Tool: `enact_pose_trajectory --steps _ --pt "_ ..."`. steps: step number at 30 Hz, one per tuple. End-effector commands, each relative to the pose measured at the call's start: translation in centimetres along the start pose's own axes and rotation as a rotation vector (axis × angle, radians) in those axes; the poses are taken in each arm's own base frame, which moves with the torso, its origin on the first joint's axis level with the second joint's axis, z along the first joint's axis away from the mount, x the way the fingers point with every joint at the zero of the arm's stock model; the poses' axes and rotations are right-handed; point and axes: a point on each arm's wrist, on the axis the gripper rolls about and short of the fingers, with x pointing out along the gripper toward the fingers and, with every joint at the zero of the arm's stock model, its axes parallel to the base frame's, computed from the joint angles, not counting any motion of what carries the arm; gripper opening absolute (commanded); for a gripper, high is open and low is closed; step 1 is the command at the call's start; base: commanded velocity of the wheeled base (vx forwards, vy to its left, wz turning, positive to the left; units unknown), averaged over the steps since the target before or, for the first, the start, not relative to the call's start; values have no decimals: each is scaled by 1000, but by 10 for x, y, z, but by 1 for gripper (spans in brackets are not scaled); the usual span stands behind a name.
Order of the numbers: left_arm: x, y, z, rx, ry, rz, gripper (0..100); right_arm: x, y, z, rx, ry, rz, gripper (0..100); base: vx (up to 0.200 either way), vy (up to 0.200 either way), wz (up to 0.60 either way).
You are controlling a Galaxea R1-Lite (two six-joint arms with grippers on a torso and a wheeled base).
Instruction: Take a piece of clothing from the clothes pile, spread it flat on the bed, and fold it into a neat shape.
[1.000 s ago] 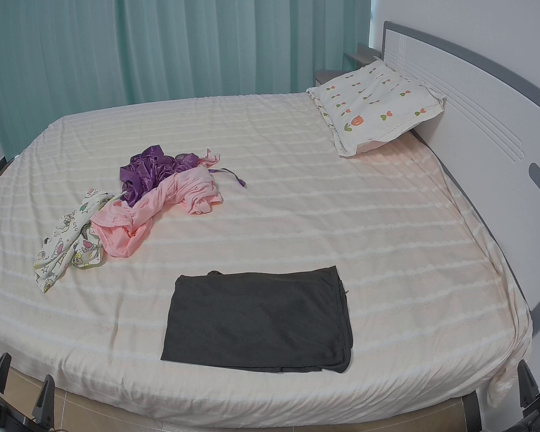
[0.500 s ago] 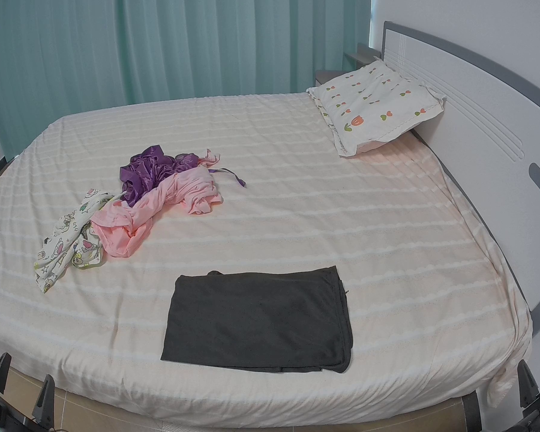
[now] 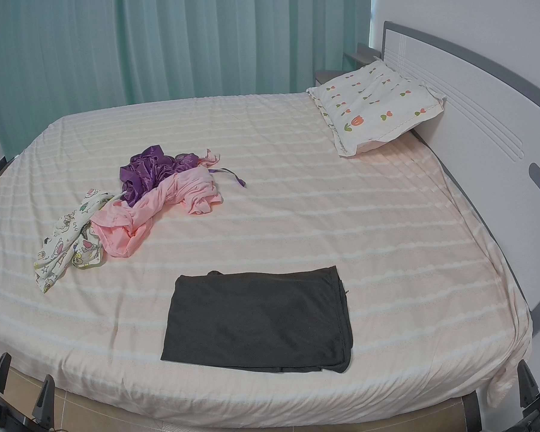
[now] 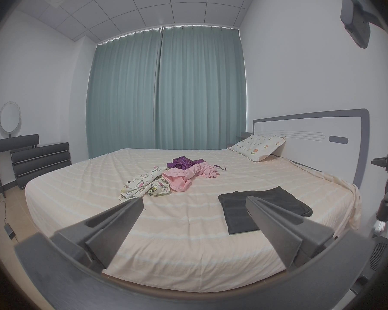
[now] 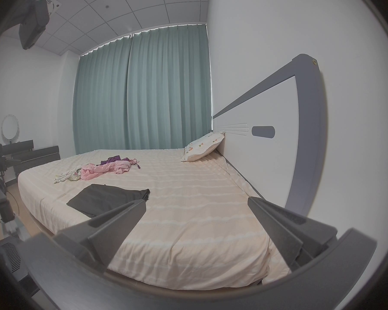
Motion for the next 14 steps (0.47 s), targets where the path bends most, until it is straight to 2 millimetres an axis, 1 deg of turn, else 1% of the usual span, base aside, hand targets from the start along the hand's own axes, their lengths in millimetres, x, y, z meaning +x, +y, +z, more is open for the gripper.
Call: enact_pose_trajectory --steps 1,14 --pt "1 0 -4 -1 14 1 100 0 0 -5 0 3 2 100 0 0 0" --pt "1 0 -4 0 14 0 100 0 0 -5 3 3 -1 100 0 0 0"
